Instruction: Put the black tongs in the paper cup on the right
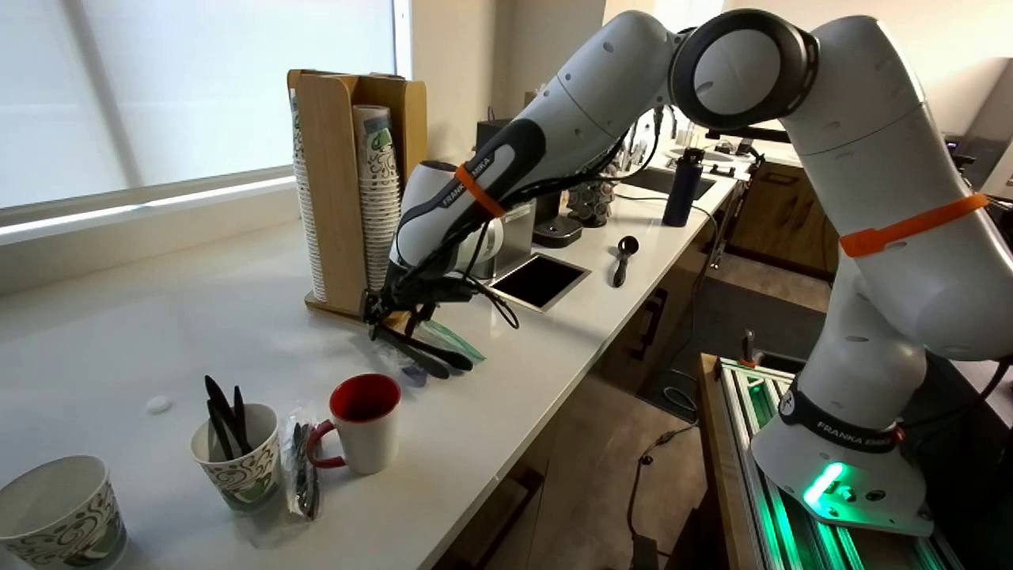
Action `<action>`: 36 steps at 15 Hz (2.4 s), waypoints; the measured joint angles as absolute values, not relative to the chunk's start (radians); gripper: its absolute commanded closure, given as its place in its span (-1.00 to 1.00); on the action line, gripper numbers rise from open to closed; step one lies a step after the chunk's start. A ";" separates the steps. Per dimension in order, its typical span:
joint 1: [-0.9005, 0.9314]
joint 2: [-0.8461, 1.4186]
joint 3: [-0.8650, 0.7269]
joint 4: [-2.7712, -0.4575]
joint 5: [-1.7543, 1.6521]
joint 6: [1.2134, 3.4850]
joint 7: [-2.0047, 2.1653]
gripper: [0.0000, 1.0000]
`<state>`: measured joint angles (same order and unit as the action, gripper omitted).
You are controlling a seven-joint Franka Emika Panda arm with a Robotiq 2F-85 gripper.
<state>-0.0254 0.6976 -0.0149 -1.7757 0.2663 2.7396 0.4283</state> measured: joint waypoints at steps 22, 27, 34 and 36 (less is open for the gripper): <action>-0.040 0.562 0.078 -1.968 0.260 3.098 0.222 0.86; -0.261 0.506 0.374 -2.084 0.259 3.230 0.096 0.86; -0.130 0.446 0.077 -2.139 0.262 2.967 0.230 0.86; -0.050 0.434 -0.042 -2.158 0.228 2.899 0.300 0.86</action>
